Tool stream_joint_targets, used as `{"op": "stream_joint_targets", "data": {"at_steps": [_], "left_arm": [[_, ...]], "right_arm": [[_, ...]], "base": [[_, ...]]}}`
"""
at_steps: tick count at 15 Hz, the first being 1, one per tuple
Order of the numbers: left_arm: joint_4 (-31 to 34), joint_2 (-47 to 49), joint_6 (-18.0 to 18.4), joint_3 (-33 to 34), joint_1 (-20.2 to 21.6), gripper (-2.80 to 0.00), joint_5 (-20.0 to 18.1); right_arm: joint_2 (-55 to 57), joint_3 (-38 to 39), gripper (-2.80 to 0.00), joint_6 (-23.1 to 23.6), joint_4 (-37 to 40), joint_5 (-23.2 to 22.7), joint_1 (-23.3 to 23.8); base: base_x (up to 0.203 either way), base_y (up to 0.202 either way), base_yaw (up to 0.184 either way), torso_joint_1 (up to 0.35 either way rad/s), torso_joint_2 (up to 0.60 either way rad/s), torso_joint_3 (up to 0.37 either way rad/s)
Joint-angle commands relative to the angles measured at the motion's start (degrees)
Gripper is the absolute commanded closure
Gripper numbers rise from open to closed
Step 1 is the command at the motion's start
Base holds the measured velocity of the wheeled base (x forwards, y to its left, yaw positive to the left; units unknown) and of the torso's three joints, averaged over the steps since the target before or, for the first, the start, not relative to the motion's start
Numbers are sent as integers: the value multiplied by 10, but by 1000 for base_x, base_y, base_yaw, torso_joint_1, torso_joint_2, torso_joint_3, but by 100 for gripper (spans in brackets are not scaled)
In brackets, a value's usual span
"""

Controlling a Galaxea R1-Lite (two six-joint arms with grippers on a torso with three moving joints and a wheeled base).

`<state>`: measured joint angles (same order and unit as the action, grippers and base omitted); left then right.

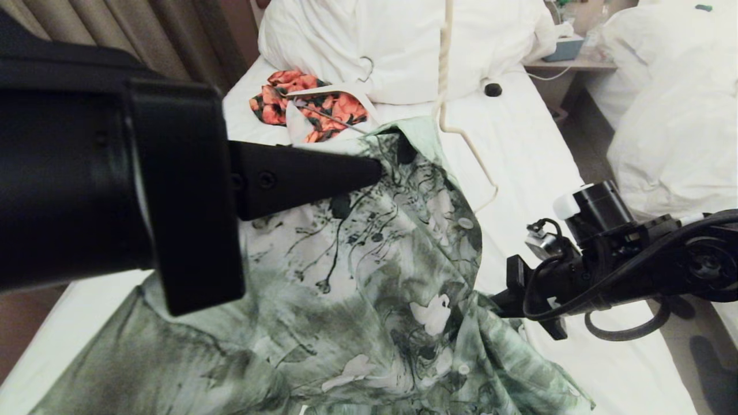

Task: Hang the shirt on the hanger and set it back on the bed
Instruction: Hook the other side of the shirt onto the hanger

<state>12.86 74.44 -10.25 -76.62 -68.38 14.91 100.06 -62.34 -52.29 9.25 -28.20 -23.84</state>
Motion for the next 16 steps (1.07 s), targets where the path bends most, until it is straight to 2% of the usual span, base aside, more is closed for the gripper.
{"op": "stream_joint_targets", "data": {"at_steps": [1, 4, 7, 12, 16], "left_arm": [[0, 25, -1, -4, 0, 0, 0], [-13, 57, 0, -19, 0, 0, 0], [-13, 82, 1, -43, 0, 0, 1], [-3, 83, 1, -44, -2, 0, 2], [11, 82, 0, -46, -14, 0, 8]], "right_arm": [[-26, 0, 0, -3, 2, 27, 17], [-71, 1, 0, -3, 2, 52, 29], [-95, -12, 0, 0, -1, 110, 35], [-120, -49, 0, 24, 5, 152, 35], [-134, -87, 0, 64, 42, 157, 34]], "base": [[0, 0, 0, 0, 0, 0], [0, 0, 0, 0, 0, 0], [0, 0, 0, 0, 0, 0], [0, 0, 0, 0, 0, 0], [0, 0, 0, 0, 0, 0]]}}
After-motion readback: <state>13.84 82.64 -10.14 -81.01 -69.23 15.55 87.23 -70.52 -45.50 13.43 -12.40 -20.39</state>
